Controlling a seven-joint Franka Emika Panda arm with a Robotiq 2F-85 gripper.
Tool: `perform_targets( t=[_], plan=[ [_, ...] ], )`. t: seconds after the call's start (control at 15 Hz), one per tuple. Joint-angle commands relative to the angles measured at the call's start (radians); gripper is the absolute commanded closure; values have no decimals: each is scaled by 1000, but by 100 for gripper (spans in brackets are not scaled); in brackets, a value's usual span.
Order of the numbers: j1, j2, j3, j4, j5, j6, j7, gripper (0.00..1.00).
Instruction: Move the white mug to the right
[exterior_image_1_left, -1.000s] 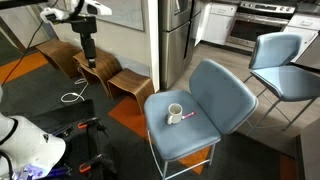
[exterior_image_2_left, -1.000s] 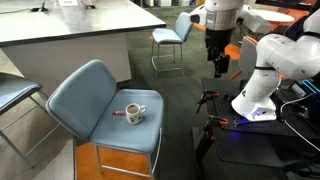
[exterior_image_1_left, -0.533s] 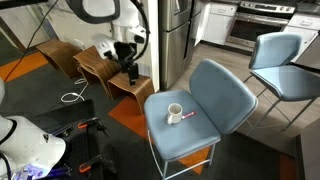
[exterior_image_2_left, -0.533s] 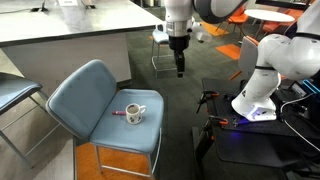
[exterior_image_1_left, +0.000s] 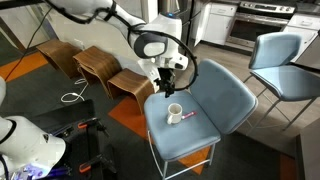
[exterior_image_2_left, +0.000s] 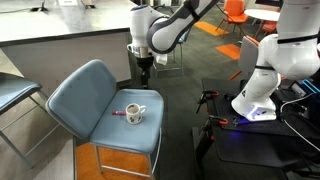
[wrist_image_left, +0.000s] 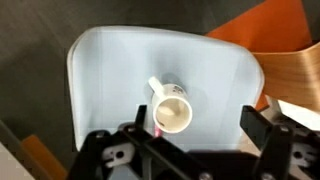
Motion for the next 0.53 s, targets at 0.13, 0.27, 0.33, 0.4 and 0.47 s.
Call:
perform_targets(
  t=[0.13,0.27,0.33,0.4,0.47],
  plan=[
    [-41,264,20,209,68,57,-26,0],
    [-66,350,28,276,91,77,-32,0],
    [-78,387,31,307,99,77,-35,0],
    [-93,424,39,338,113,81,-49,0],
    [-105,453,44,364,122,79,-54,0]
  ],
)
